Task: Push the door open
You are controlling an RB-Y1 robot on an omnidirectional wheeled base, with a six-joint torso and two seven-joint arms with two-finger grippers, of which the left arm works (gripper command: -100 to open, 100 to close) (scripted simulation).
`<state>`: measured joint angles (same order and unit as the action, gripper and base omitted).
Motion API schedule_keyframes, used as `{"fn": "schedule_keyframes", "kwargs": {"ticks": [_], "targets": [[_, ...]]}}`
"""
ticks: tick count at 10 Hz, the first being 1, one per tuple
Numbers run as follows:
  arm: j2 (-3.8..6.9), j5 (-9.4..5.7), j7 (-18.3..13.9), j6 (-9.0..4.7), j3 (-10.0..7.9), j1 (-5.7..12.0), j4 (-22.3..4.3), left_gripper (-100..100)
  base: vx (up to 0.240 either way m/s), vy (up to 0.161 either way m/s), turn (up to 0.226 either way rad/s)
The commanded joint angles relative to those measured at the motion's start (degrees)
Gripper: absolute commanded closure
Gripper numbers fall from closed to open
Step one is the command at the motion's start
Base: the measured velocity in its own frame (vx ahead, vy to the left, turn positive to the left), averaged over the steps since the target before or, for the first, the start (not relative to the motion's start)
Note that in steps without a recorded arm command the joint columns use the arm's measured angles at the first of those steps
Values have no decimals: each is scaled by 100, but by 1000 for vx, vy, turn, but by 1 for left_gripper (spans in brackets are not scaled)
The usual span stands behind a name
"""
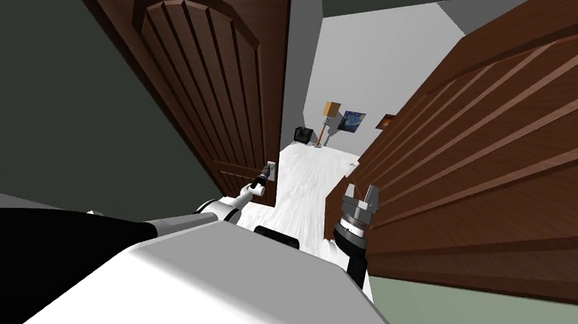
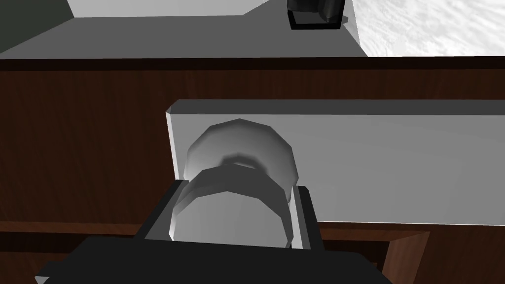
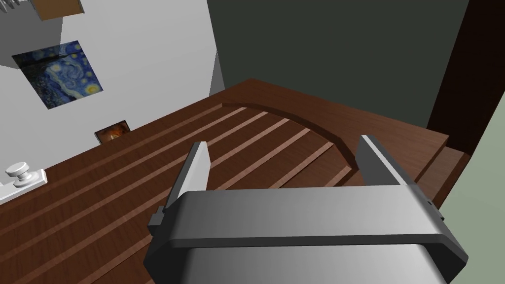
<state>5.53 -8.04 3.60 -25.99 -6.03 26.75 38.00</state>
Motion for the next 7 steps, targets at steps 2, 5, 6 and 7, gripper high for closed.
{"fn": "schedule_keyframes", "kwargs": {"ticks": [2,5,6,7], "targets": [[115,-44,10,-119,-136,72,-181,100,41,-20,4],[163,-85,54,-126,-276,61,-196,100,156,-117,80],[185,-105,75,-129,-345,56,-204,100,161,-102,60],[206,-124,96,-133,-411,51,-211,100,179,-112,62]]}}
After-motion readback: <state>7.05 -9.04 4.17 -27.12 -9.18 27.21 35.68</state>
